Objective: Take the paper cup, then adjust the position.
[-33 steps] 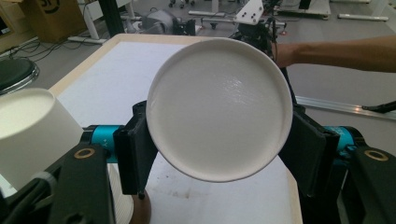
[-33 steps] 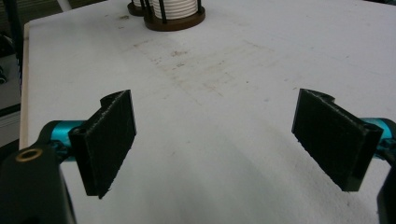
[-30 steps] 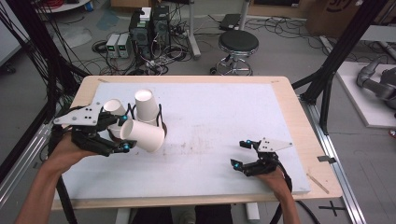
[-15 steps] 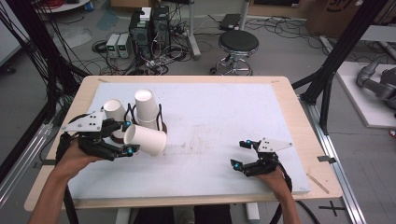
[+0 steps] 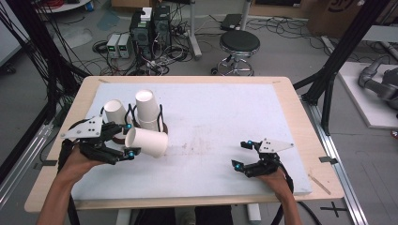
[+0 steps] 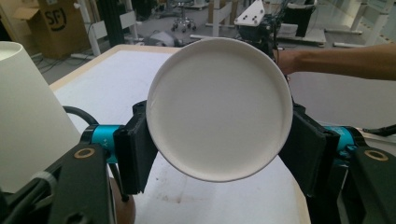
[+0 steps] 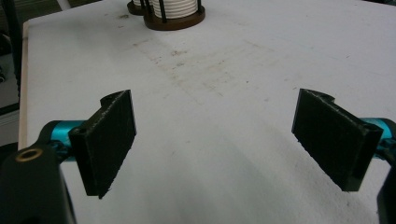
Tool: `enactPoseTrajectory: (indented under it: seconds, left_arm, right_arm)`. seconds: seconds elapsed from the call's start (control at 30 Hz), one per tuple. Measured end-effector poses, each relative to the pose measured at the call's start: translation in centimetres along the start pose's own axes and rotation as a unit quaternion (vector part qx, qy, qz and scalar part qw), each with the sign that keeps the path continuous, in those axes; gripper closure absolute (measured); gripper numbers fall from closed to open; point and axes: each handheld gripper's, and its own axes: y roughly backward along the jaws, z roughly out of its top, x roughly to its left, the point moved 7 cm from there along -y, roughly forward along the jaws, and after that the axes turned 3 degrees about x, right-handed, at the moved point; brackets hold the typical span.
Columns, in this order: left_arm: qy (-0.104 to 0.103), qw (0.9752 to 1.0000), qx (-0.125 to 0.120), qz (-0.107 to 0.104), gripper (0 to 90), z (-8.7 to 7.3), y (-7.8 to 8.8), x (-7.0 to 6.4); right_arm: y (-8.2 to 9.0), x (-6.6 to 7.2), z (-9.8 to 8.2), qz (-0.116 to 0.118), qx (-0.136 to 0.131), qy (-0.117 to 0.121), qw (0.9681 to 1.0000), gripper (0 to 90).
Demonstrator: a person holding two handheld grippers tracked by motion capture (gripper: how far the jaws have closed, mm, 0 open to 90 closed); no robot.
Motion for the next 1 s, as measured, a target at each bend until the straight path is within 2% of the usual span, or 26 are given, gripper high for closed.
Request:
enactPoseTrajectory:
  seconds: [0.03,0.1,0.23,0.53,0.77,1.0]
  left_arm:
    - [0.0,0.9999,-0.011,0.0,33.2,-0.2,0.1,0.1]
    - [0.002,0.9999,-0.014,0.001,33.3,-0.4,0.1,0.2]
    - [0.003,1.0,-0.008,0.003,33.3,-0.8,-0.1,0.6]
    - [0.008,0.9999,-0.008,-0.001,33.2,-1.2,0.0,0.4]
    - [0.01,0.9999,-0.009,0.0,33.3,-1.4,0.1,0.6]
    - [0.011,0.9999,-0.009,-0.005,33.3,-1.4,-0.2,0.6]
  right_arm:
    - [0.0,0.0,0.0,-0.001,0.001,-0.001,1.0,14.2]
    - [0.0,0.0,0.0,0.0,0.003,-0.003,1.0,14.2]
    - [-0.1,-0.1,0.0,0.0,0.004,-0.006,1.0,14.2]
    - [0.0,0.0,0.0,-0.001,0.0,0.005,1.0,14.1]
    - [0.1,-0.1,0.1,0.0,-0.007,-0.007,1.0,14.2]
    - [0.3,-0.1,0.4,0.004,-0.011,-0.004,0.9999,14.2]
